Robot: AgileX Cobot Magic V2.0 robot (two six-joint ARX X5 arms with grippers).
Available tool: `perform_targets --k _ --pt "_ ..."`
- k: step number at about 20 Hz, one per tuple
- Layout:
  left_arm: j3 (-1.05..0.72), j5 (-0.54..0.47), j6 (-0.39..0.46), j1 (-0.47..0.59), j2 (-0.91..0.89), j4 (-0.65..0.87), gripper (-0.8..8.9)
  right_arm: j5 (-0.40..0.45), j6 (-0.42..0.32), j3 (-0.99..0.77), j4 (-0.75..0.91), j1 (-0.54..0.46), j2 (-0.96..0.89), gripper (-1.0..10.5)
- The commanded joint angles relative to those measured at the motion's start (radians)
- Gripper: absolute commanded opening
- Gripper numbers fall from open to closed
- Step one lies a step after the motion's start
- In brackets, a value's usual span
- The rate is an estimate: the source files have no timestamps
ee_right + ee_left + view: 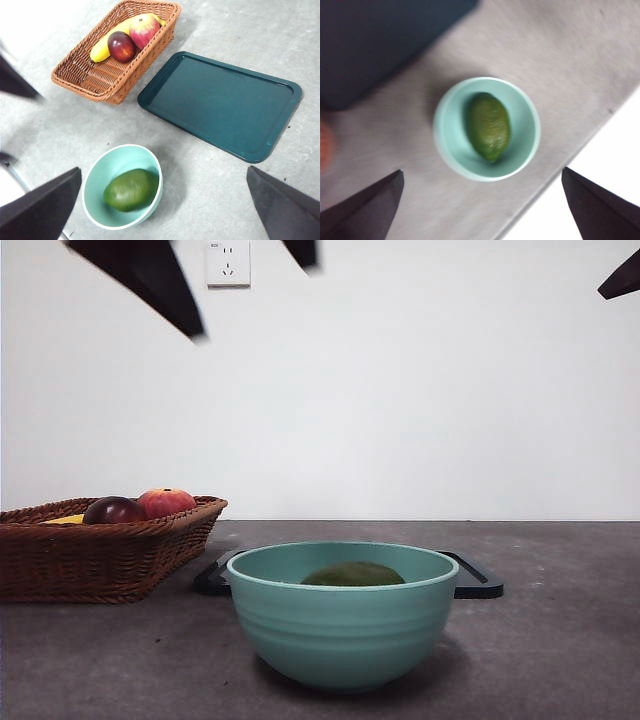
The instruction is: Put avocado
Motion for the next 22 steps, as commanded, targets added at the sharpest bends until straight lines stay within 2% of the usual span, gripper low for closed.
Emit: perform_targets --k 1,6,11,14,19,22 --pt "-0.001 -0.059 0.003 -0.006 -0.080 -0.029 4.98 0.000 0.010 0.019 0.002 0.005 0.006 5.7" --pt "-0.127 -0.085 -0.030 -0.006 -0.310 -0.048 4.98 0.000 0.006 0.019 -0.044 0.005 0.007 5.7" --pt "-0.376 -0.085 -0.043 -0.006 -0.611 0.069 4.98 0.003 0.005 0.019 -0.083 0.005 0.007 5.7" --pt "-0.444 -0.085 -0.053 -0.007 -0.748 0.090 4.98 0.003 0.008 0.019 -0.084 0.005 0.007 5.7" --pt "-0.446 -0.085 -0.025 -0.006 -0.834 0.091 4.98 -0.002 0.034 0.019 -0.092 0.014 0.032 5.7" --pt "-0.446 -0.085 -0.022 -0.007 -0.834 0.091 4.98 0.002 0.095 0.019 -0.055 0.089 0.115 5.7"
